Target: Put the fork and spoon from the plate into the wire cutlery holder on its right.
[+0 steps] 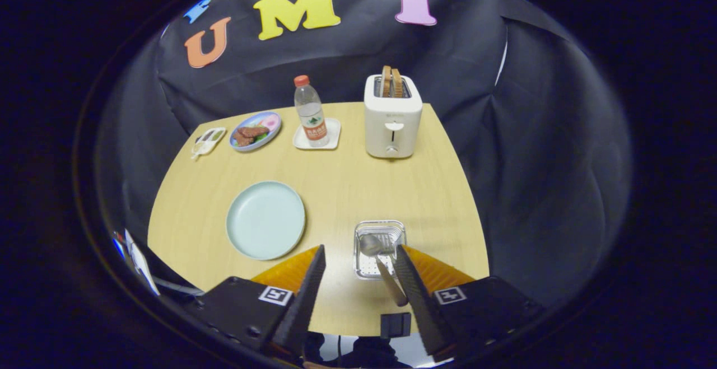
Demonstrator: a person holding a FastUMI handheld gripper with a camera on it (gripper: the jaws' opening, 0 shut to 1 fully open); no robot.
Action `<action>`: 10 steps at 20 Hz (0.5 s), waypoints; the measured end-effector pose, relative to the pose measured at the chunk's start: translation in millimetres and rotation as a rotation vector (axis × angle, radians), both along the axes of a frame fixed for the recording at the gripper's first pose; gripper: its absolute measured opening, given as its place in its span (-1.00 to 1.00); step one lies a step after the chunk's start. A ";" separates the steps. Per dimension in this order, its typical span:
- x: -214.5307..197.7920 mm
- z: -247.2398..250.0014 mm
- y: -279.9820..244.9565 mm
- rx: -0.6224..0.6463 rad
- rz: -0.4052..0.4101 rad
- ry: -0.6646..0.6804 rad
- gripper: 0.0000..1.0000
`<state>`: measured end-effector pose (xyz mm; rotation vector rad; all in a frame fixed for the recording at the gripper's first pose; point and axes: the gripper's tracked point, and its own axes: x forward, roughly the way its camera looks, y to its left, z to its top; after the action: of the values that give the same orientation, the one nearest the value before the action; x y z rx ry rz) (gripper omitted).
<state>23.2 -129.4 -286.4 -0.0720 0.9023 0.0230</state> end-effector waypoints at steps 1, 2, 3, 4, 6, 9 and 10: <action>-0.2 2.4 5.8 0.002 0.008 -0.019 0.67; 0.7 6.3 12.7 0.008 0.017 -0.040 0.76; -0.6 10.9 20.5 0.019 0.026 -0.062 0.86; -1.5 17.2 29.9 0.032 0.039 -0.089 0.95; -1.8 33.4 43.9 0.037 0.057 -0.152 0.94; -7.4 68.6 68.7 0.066 0.079 -0.260 0.94; -9.1 82.6 77.3 0.078 0.086 -0.299 0.94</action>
<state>14.0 -52.1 -203.9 -0.0398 0.5984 0.1241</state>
